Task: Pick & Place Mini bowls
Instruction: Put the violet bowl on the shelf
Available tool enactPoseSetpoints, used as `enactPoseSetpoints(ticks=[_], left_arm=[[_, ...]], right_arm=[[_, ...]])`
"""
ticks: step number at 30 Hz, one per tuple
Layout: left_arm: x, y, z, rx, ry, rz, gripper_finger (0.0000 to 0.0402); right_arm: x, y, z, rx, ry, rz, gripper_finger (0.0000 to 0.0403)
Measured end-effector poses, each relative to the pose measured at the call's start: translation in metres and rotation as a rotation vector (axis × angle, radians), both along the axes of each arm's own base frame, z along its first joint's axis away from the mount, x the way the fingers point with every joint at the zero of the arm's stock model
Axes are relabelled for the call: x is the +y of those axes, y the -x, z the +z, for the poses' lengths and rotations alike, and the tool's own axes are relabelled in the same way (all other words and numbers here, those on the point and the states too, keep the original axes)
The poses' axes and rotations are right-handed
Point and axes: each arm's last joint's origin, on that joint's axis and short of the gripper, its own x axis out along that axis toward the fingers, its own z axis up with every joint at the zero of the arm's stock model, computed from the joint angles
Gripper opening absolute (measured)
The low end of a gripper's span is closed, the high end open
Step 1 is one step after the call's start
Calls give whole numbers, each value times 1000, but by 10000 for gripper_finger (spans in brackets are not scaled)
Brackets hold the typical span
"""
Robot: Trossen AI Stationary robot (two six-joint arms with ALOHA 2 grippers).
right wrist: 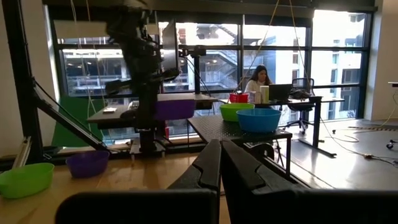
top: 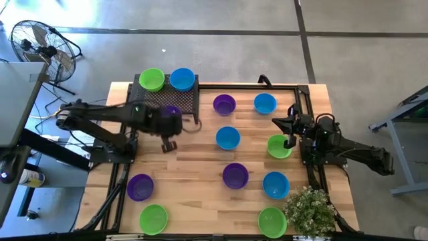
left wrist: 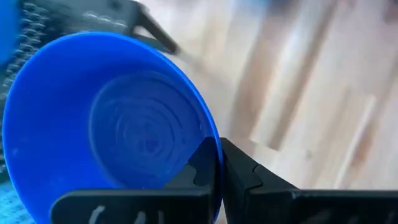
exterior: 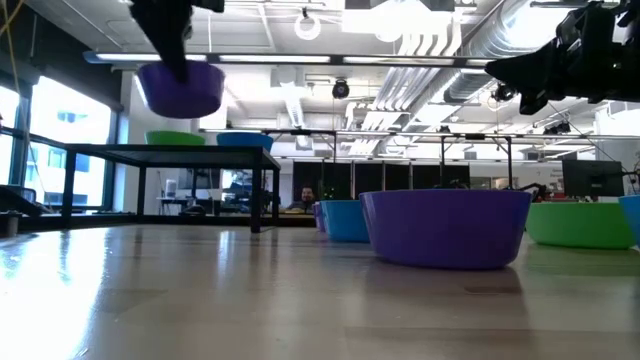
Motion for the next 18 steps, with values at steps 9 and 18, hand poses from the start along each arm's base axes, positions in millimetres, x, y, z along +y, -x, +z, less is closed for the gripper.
enactPoseSetpoints(ticks=[9,18], left_arm=[[65,13,0,83,-11,87,1],[103,21,-21,101,14,125,1]], right_arm=[[0,-1,-1,7,-3,-1,0],[0,-1,-1,8,-3,-1,0]])
